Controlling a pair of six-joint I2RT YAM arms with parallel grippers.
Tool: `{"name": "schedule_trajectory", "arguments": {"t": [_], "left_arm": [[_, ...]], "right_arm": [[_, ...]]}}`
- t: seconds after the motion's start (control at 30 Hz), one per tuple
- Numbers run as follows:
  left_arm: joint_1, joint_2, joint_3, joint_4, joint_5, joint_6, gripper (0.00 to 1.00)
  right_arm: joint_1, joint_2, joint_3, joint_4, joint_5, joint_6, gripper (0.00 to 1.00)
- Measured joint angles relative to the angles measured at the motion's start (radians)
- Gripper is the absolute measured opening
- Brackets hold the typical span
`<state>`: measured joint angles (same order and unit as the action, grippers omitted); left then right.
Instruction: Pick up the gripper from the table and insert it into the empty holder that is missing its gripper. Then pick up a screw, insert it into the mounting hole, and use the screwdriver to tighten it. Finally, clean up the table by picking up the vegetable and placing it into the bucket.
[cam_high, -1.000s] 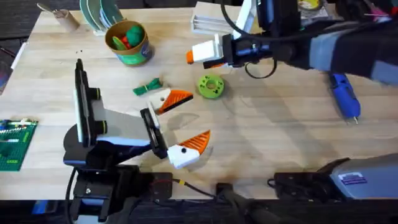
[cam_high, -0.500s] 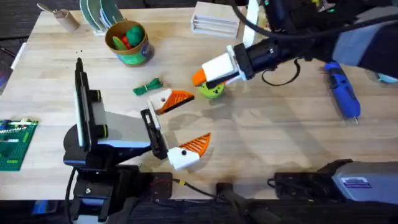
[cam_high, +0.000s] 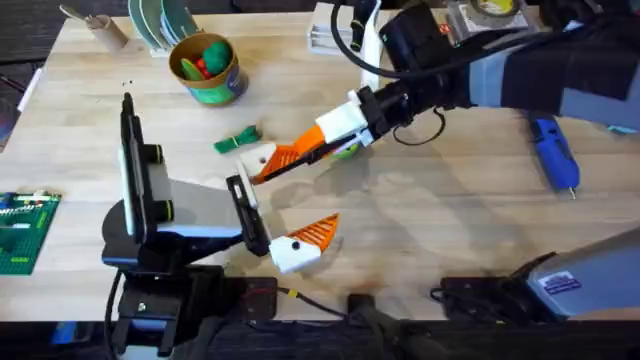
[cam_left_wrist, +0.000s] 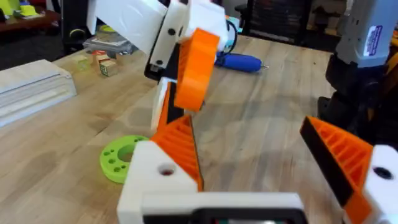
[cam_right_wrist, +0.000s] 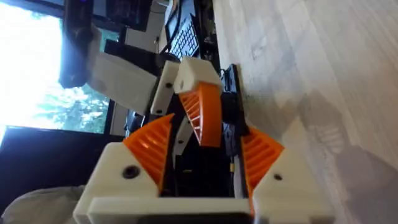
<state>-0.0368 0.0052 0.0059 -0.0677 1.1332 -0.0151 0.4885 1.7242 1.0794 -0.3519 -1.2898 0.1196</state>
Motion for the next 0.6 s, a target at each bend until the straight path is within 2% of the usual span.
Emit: {"name": "schedule_trajectory", "arguments": {"t": [0.07, 0.17, 0.3, 0.5, 0.6], "left_arm": [[0.000, 0.000, 0.000, 0.000, 0.000, 0.000, 0.993], [0.000, 0.000, 0.000, 0.000, 0.000, 0.000, 0.993], [0.000, 0.000, 0.000, 0.000, 0.000, 0.000, 0.993], [0.000, 0.000, 0.000, 0.005, -0.001, 0.008, 0.993], [0.000, 0.000, 0.000, 0.006, -0.001, 0.008, 0.993]], "right_arm": [[0.000, 0.003, 0.000, 0.008, -0.020, 0.000, 0.651], [0.000, 0.003, 0.000, 0.022, -0.037, 0.001, 0.444], [0.000, 0.003, 0.000, 0.030, -0.043, 0.003, 0.331], [-0.001, 0.003, 0.000, 0.030, -0.041, 0.006, 0.046], [-0.002, 0.003, 0.000, 0.030, -0.039, 0.006, 0.019]]}}
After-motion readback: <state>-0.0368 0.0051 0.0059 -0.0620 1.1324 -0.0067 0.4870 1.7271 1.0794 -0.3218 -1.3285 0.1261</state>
